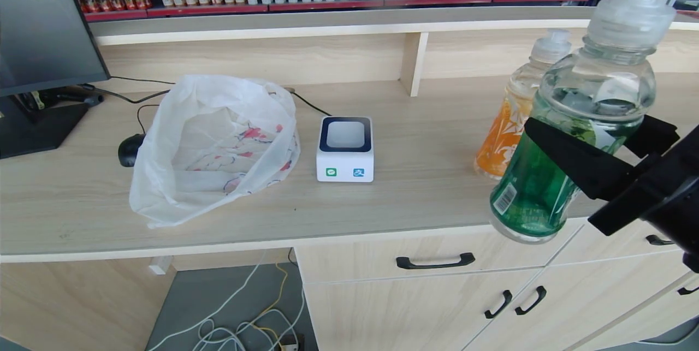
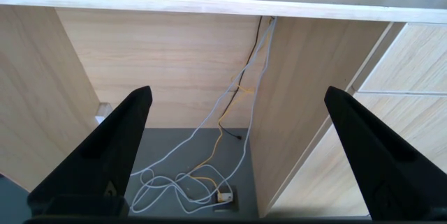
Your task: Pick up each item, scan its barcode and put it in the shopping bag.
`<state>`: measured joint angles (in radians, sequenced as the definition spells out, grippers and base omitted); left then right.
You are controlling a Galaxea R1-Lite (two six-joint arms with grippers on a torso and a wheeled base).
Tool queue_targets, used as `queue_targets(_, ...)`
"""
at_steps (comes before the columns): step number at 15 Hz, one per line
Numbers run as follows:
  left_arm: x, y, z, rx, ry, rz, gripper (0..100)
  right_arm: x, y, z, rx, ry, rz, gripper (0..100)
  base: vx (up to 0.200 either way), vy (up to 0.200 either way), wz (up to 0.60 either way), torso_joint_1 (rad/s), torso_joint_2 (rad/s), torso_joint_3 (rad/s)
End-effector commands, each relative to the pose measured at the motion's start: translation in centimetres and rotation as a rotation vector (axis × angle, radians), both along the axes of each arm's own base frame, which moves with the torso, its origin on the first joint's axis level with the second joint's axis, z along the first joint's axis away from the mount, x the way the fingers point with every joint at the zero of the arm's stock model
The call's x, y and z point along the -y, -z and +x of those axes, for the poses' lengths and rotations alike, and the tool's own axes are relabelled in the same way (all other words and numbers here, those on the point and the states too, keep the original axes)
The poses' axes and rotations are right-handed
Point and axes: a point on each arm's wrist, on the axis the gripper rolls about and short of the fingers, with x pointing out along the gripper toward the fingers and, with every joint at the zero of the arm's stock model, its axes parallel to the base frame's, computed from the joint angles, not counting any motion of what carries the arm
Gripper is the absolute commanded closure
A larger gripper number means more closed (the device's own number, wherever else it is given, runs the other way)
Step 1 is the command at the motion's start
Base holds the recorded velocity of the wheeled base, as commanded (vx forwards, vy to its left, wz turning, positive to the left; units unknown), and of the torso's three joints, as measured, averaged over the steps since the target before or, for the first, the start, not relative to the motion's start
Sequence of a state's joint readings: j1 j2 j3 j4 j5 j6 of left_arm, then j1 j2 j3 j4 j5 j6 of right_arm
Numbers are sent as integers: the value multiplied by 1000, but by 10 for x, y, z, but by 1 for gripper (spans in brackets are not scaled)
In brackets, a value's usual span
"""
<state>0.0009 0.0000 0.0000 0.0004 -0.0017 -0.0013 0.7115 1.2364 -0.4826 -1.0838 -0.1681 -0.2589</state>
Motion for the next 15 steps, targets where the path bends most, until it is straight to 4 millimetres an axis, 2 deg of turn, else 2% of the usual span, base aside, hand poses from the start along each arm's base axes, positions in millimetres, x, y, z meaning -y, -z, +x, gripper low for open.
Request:
queue_targets(1, 0, 0, 0, -1, -1, 0, 0, 1, -5, -1, 16, 1, 12, 100, 0, 0, 0, 0, 0, 0)
queue_targets(7, 0, 0, 0, -1, -1, -2, 0, 3, -8, -1, 26, 8, 29, 100, 0, 0, 0, 0, 0, 0)
queue_targets(15, 0, 0, 0, -1, -1, -5, 0, 10, -12, 5, -8, 51, 120, 100, 0, 200, 0, 5, 4, 3)
